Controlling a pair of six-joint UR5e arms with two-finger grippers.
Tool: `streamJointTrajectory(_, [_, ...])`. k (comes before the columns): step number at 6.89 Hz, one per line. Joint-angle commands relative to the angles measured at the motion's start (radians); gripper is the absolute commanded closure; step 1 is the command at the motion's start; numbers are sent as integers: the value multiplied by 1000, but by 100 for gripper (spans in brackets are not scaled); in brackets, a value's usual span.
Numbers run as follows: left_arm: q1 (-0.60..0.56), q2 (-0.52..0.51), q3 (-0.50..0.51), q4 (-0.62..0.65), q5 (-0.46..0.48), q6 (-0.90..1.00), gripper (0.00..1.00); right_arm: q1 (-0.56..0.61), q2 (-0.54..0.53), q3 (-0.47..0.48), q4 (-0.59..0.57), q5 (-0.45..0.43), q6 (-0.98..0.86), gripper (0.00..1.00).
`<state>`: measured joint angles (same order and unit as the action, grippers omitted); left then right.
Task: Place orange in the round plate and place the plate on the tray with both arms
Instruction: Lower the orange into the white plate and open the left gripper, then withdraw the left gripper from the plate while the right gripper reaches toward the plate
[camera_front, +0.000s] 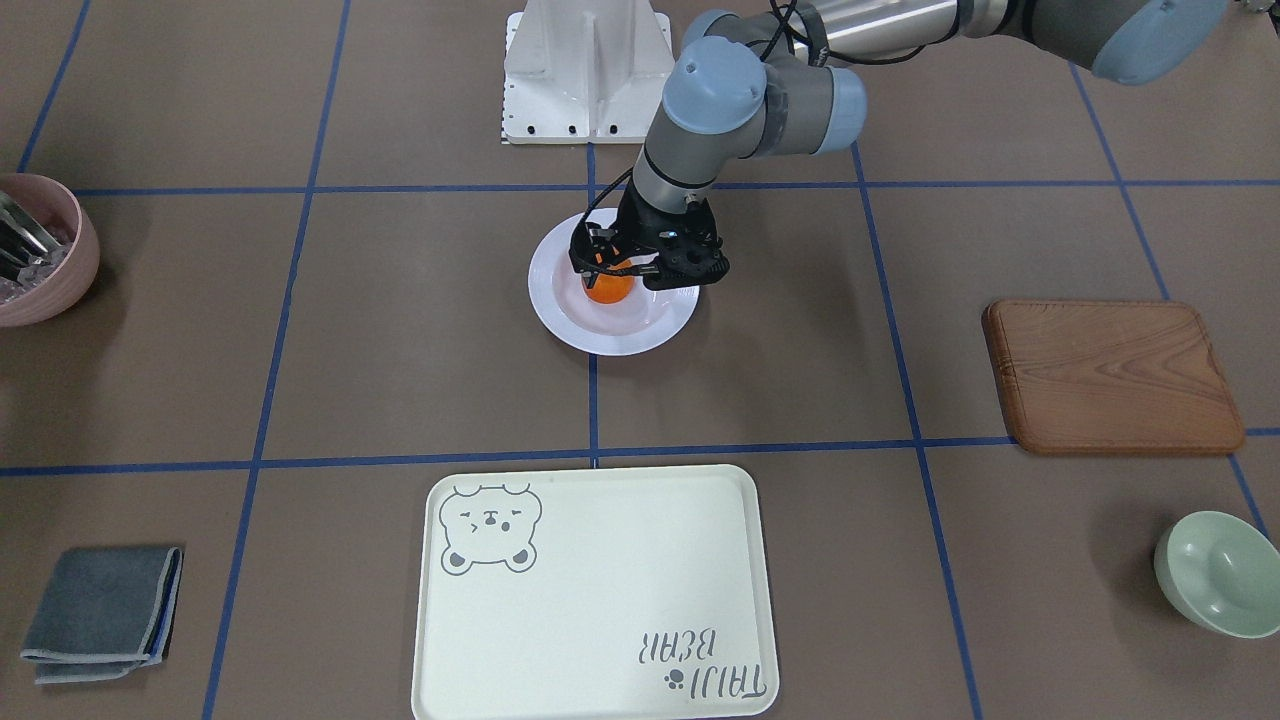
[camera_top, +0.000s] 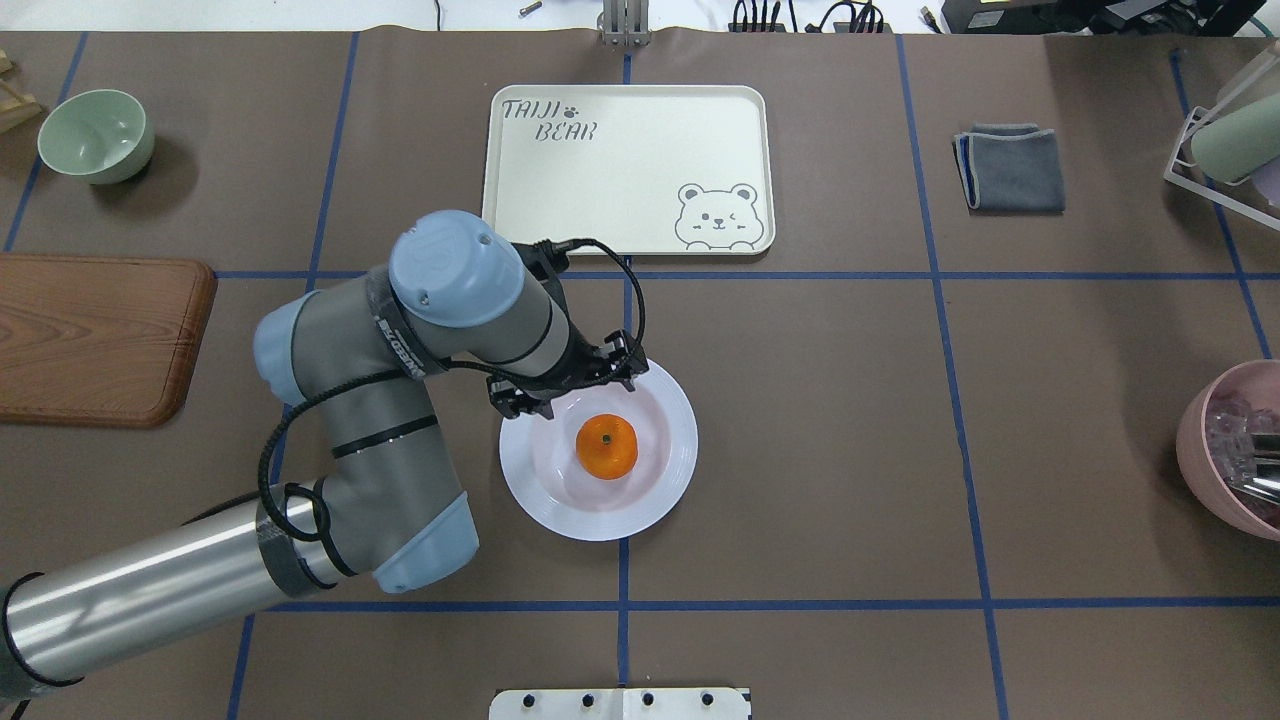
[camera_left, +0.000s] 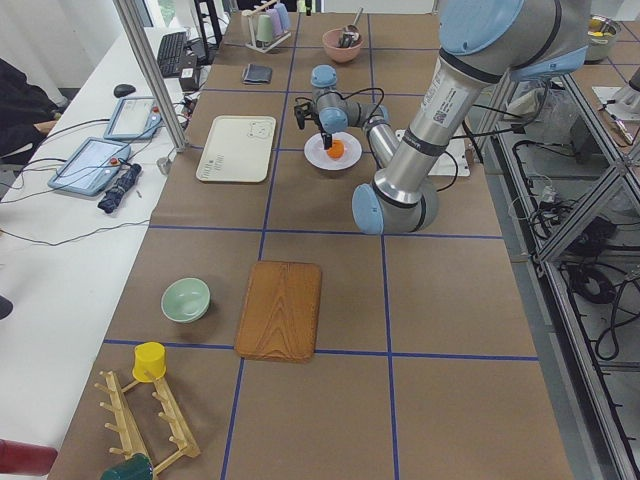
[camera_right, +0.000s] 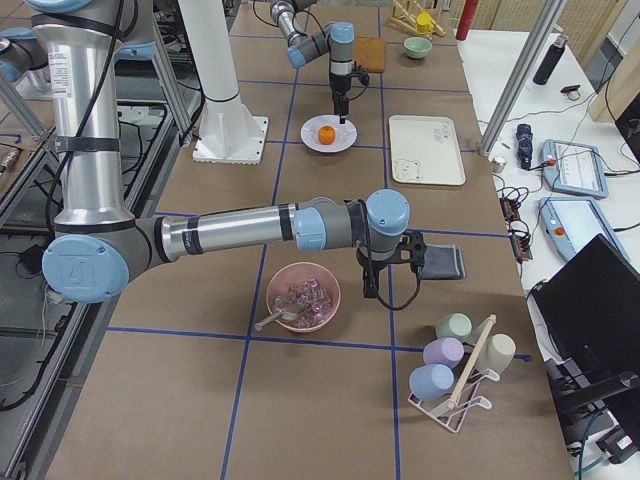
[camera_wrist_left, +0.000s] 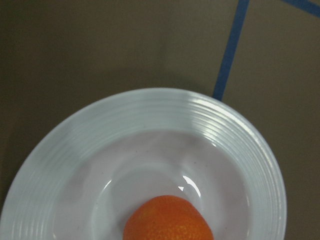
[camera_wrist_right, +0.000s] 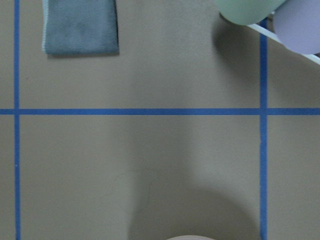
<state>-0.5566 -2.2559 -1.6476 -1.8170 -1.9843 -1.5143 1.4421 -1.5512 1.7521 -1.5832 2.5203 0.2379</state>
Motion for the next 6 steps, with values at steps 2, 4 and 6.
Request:
streamJointTrajectory(2, [-182, 136, -80, -2, 30, 288, 1, -237, 80, 27, 350, -70, 545, 0])
streamJointTrajectory(4, [-261, 183, -83, -5, 150, 304, 1, -417, 189, -34, 591, -211, 918, 0])
streamJointTrajectory(6, [-353, 260, -92, -19, 139, 304, 1, -582, 214, -101, 920, -396, 1229, 0])
